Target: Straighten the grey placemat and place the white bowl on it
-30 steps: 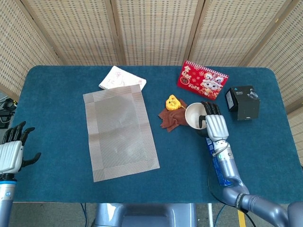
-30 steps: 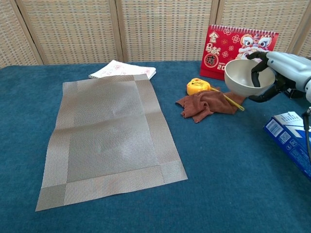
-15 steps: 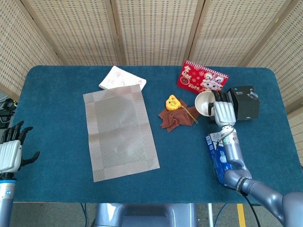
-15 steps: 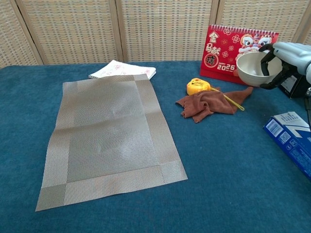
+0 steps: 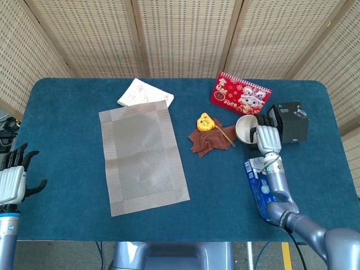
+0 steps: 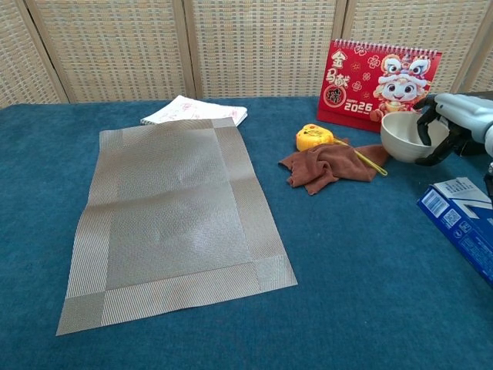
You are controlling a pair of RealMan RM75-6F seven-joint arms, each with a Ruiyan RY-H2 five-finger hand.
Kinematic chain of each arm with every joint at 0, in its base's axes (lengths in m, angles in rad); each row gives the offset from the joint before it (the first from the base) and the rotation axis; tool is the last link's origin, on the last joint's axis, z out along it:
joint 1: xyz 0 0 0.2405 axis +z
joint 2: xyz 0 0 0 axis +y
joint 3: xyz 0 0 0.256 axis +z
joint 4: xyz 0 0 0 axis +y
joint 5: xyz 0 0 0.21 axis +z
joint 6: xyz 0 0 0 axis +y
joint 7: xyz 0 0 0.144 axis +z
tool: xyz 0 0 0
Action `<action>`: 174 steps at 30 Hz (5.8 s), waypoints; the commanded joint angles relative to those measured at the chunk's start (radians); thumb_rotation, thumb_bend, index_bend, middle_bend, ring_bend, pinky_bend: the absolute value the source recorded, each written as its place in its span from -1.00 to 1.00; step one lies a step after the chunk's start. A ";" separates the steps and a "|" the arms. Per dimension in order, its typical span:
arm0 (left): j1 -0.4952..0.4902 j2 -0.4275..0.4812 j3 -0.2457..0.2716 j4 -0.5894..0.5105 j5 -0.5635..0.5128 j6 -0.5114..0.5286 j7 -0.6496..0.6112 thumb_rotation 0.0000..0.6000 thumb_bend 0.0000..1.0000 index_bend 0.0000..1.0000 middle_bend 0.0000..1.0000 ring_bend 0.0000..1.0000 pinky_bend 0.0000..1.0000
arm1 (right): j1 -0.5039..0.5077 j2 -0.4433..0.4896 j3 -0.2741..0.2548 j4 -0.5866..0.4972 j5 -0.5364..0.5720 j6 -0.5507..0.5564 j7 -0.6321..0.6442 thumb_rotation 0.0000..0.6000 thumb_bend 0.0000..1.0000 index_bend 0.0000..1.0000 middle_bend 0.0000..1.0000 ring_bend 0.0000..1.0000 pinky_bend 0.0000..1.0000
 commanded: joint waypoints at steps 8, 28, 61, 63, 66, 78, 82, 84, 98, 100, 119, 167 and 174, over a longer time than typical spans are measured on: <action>0.002 0.007 0.002 -0.006 -0.008 -0.007 0.002 1.00 -0.53 -0.63 -1.00 -1.00 -1.00 | -0.008 -0.005 -0.019 -0.007 -0.003 0.005 -0.026 1.00 -0.50 -0.01 -1.00 -1.00 -1.00; 0.028 0.062 0.019 -0.082 0.083 0.042 -0.040 1.00 -0.53 -0.71 -1.00 -1.00 -1.00 | -0.183 0.128 -0.175 -0.584 -0.174 0.310 -0.188 1.00 -0.68 -0.60 -1.00 -1.00 -1.00; 0.059 0.158 0.003 -0.133 0.084 0.057 -0.143 1.00 -0.53 -0.73 -1.00 -1.00 -1.00 | -0.180 -0.027 -0.231 -0.727 -0.073 0.198 -0.300 1.00 -0.70 -0.67 -1.00 -1.00 -1.00; 0.060 0.158 0.003 -0.135 0.084 0.060 -0.143 1.00 -0.53 -0.73 -1.00 -1.00 -1.00 | -0.178 -0.028 -0.229 -0.733 -0.065 0.189 -0.299 1.00 -0.70 -0.69 -1.00 -1.00 -1.00; 0.062 0.160 0.001 -0.137 0.084 0.063 -0.146 1.00 -0.53 -0.73 -1.00 -1.00 -1.00 | -0.171 -0.039 -0.217 -0.731 -0.049 0.178 -0.302 1.00 -0.70 -0.71 -1.00 -1.00 -1.00; 0.064 0.163 -0.007 -0.133 0.075 0.064 -0.162 1.00 -0.53 -0.73 -1.00 -1.00 -1.00 | -0.149 -0.093 -0.193 -0.693 -0.038 0.147 -0.257 1.00 -0.70 -0.71 -1.00 -1.00 -1.00; 0.065 0.166 -0.009 -0.133 0.070 0.062 -0.169 1.00 -0.53 -0.73 -1.00 -1.00 -1.00 | -0.143 -0.110 -0.191 -0.671 -0.034 0.137 -0.249 1.00 -0.70 -0.71 -1.00 -1.00 -1.00; 0.065 0.167 -0.010 -0.133 0.068 0.060 -0.172 1.00 -0.53 -0.73 -1.00 -1.00 -1.00 | -0.140 -0.118 -0.187 -0.663 -0.028 0.129 -0.241 1.00 -0.70 -0.71 -1.00 -1.00 -1.00; 0.063 0.163 -0.010 -0.132 0.067 0.056 -0.166 1.00 -0.53 -0.72 -1.00 -1.00 -1.00 | -0.124 -0.181 -0.165 -0.557 -0.071 0.150 -0.189 1.00 -0.66 -0.71 -1.00 -1.00 -1.00; 0.062 0.162 -0.009 -0.131 0.066 0.054 -0.165 1.00 -0.53 -0.72 -1.00 -1.00 -1.00 | -0.121 -0.184 -0.163 -0.548 -0.069 0.143 -0.184 1.00 -0.60 -0.71 -1.00 -1.00 -1.00; 0.062 0.160 -0.016 -0.131 0.059 0.056 -0.171 1.00 -0.53 -0.70 -1.00 -1.00 -1.00 | -0.105 -0.247 -0.146 -0.453 -0.108 0.138 -0.092 1.00 0.23 -0.62 -1.00 -1.00 -1.00; 0.059 0.150 -0.029 -0.120 0.030 0.044 -0.185 1.00 -0.53 -0.64 -1.00 -1.00 -1.00 | -0.143 -0.309 -0.144 -0.402 -0.186 0.194 0.091 1.00 0.12 0.58 -0.61 -1.00 -1.00; 0.058 0.150 -0.028 -0.120 0.028 0.040 -0.184 1.00 -0.53 -0.63 -1.00 -1.00 -1.00 | -0.147 -0.308 -0.143 -0.405 -0.191 0.197 0.097 1.00 0.20 0.58 -0.61 -1.00 -1.00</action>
